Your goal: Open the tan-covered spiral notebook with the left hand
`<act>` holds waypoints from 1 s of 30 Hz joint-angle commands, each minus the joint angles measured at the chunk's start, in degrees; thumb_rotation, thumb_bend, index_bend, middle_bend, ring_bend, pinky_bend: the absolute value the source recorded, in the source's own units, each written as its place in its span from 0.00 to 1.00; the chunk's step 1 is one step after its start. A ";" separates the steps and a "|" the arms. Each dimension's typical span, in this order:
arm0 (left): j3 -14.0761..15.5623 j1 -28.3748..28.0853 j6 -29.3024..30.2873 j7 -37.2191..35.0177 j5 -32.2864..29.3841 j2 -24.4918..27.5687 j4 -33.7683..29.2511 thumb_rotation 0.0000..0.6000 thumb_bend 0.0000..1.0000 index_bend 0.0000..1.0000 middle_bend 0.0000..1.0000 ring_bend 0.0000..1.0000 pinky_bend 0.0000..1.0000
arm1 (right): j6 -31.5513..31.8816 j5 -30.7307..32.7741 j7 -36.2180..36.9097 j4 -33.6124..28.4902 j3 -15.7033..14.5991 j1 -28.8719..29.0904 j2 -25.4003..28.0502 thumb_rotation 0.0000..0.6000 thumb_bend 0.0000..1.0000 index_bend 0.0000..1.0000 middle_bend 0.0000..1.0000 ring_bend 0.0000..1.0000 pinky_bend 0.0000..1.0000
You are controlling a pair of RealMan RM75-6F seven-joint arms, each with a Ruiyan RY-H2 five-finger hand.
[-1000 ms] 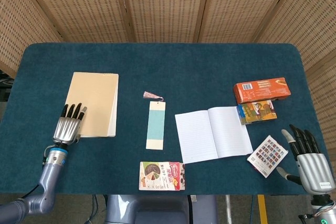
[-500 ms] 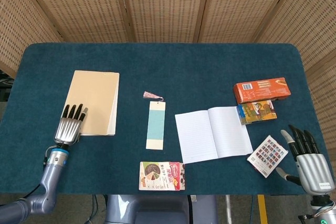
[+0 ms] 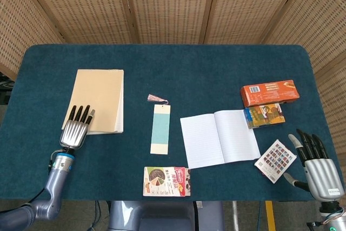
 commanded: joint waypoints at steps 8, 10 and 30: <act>-0.99 -0.33 0.35 0.94 0.67 -1.19 1.50 1.00 0.57 0.00 0.00 0.00 0.00 | -0.08 0.05 0.01 -0.02 -0.01 0.01 -0.01 1.00 0.10 0.00 0.00 0.00 0.00; -1.23 -0.45 0.43 1.06 0.79 -1.29 1.57 1.00 0.59 0.00 0.00 0.00 0.00 | -0.09 0.08 0.03 -0.02 0.01 0.02 -0.02 1.00 0.10 0.00 0.00 0.00 0.00; -4.53 -1.89 -2.56 4.03 -2.90 -1.77 1.10 1.00 0.70 0.00 0.00 0.00 0.00 | -1.06 1.10 0.43 0.03 0.25 0.35 -0.03 1.00 0.10 0.00 0.00 0.00 0.00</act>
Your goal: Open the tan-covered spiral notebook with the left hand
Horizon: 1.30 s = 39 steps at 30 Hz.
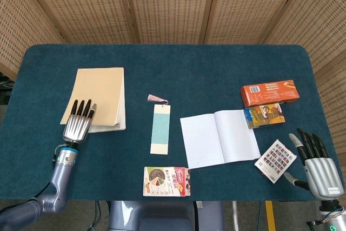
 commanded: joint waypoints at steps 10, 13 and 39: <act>-2.24 -1.05 -0.51 2.32 -2.91 0.06 -0.33 1.00 0.68 0.00 0.00 0.00 0.00 | -0.13 0.07 -0.17 -0.07 0.01 0.07 -0.08 1.00 0.10 0.00 0.00 0.00 0.00; -2.98 -1.35 -0.12 2.50 -3.37 0.14 -0.29 1.00 0.68 0.00 0.00 0.00 0.00 | -0.30 0.17 -0.32 -0.08 0.02 0.13 -0.13 1.00 0.10 0.00 0.00 0.00 0.00; -5.78 -4.23 -1.14 5.09 -7.81 -0.56 1.51 1.00 0.60 0.26 0.00 0.00 0.00 | -0.74 0.27 -1.05 -0.10 -0.01 0.37 -0.50 1.00 0.10 0.00 0.00 0.00 0.00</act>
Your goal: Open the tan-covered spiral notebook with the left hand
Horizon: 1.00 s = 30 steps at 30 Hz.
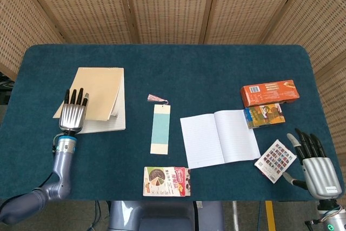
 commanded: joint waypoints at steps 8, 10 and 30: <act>0.45 -0.69 1.30 -1.10 1.43 -1.59 2.26 1.00 0.65 0.43 0.00 0.00 0.00 | -0.20 0.02 -0.17 -0.21 -0.08 0.07 0.05 1.00 0.10 0.00 0.00 0.00 0.00; 0.50 -0.63 1.50 -1.64 1.62 -1.61 2.34 1.00 0.64 0.47 0.00 0.00 0.00 | -0.06 -0.01 -0.08 -0.23 -0.08 0.01 0.10 1.00 0.10 0.00 0.00 0.00 0.00; 3.47 3.00 6.11 -4.30 5.29 2.58 -3.52 1.00 0.65 0.75 0.00 0.00 0.00 | 0.20 -0.31 1.14 -0.45 -0.25 -0.09 0.72 1.00 0.10 0.00 0.00 0.00 0.00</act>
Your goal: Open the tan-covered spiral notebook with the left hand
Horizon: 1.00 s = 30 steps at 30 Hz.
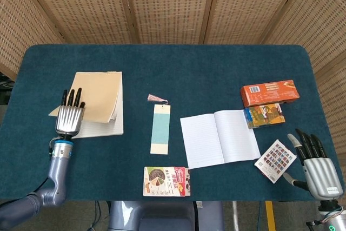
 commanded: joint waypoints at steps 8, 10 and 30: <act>1.21 3.81 2.98 -1.39 -0.43 2.52 -6.27 1.00 0.65 0.76 0.00 0.00 0.00 | 0.17 0.07 0.76 -0.04 0.07 -0.04 0.30 1.00 0.10 0.00 0.00 0.00 0.00; 1.63 4.53 3.87 -1.38 -0.16 2.86 -7.11 1.00 0.65 0.76 0.00 0.00 0.00 | 0.26 -0.03 0.87 -0.06 0.04 -0.07 0.35 1.00 0.10 0.00 0.00 0.00 0.00; 5.54 11.52 12.48 1.22 2.47 6.85 -19.60 1.00 0.65 0.76 0.00 0.00 0.00 | 0.57 -0.58 0.68 -0.41 -0.22 -0.24 0.53 1.00 0.10 0.00 0.00 0.00 0.00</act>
